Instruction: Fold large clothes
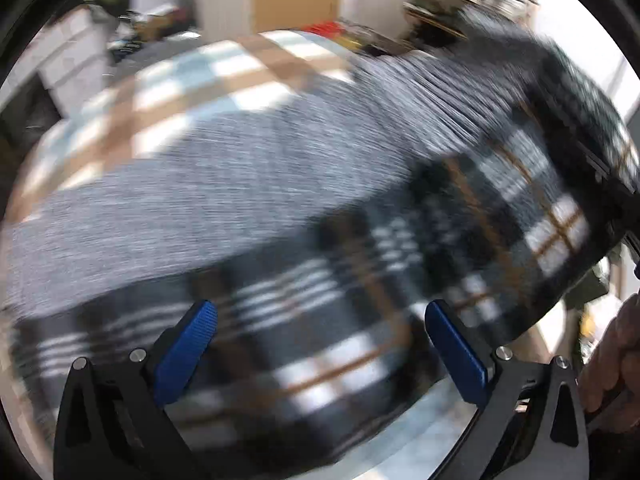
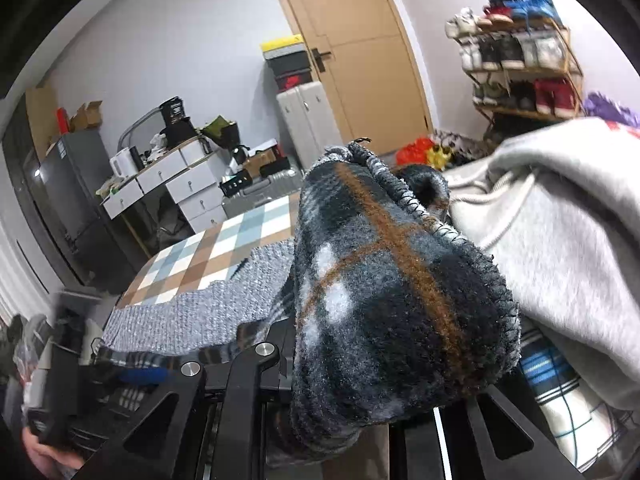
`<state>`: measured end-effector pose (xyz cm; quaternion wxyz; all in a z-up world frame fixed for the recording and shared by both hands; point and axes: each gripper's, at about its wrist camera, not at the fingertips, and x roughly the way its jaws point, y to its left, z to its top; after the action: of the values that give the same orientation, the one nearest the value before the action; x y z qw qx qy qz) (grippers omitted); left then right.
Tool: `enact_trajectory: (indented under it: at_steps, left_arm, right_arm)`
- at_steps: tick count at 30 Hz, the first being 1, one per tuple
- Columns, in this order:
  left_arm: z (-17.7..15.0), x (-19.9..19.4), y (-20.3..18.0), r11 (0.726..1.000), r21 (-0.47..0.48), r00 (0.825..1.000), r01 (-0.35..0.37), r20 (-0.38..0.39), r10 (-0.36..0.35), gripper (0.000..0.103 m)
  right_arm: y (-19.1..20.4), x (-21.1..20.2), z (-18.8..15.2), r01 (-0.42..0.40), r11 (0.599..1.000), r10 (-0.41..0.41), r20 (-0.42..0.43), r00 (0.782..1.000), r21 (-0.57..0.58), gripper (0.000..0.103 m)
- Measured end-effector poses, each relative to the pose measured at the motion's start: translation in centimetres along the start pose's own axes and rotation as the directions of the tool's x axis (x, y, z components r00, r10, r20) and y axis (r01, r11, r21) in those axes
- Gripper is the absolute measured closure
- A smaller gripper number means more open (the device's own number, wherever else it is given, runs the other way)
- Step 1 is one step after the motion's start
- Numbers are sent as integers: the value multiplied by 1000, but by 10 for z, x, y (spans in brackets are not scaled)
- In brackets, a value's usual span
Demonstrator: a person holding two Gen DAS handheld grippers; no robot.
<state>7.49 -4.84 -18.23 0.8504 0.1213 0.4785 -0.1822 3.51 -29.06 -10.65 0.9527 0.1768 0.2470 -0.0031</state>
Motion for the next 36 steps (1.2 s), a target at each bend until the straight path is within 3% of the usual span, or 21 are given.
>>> enact_trajectory:
  at_steps: [2, 5, 8, 15, 19, 23, 24, 27, 29, 32, 36]
  left_arm:
    - [2, -10, 10, 996, -25, 995, -83, 52, 84, 1]
    - [10, 1, 21, 989, -43, 989, -142, 40, 144, 1]
    - [11, 29, 23, 991, -27, 991, -133, -27, 132, 1]
    - [18, 42, 22, 991, -34, 991, -128, -44, 127, 1]
    - [24, 27, 29, 997, -37, 995, -74, -74, 71, 1]
    - [36, -6, 44, 977, -191, 996, 90, 28, -86, 1]
    - [42, -7, 44, 975, -198, 995, 97, 30, -93, 1]
    - [64, 9, 41, 978, -206, 999, 28, -18, -33, 1]
    - [71, 43, 37, 983, -182, 991, -23, -134, -1, 1]
    - [64, 57, 29, 987, -131, 989, -90, -128, 73, 1]
    - [61, 54, 27, 985, -134, 988, -105, -126, 89, 1]
  right_arm:
    - [1, 1, 0, 1, 1000, -1, 0, 1000, -2, 86]
    - [11, -1, 1, 13, 999, -13, 15, 1000, -34, 86]
    - [18, -6, 0, 16, 998, -14, 30, 999, -61, 86]
    - [41, -13, -6, 7, 987, 5, 73, 997, -159, 86]
    - [37, -10, -6, 6, 988, 4, 65, 998, -153, 86]
    - [27, -9, -4, -8, 994, 13, 48, 999, -108, 86]
    - [27, -9, -4, -5, 994, 11, 49, 999, -107, 86]
    - [30, -10, -3, 3, 993, 4, 56, 998, -120, 86]
    - [33, -11, -4, 11, 990, -3, 63, 998, -139, 86]
    - [38, -12, -6, 15, 987, -5, 66, 998, -161, 86]
    - [47, -14, -9, 35, 978, -18, 84, 996, -206, 86]
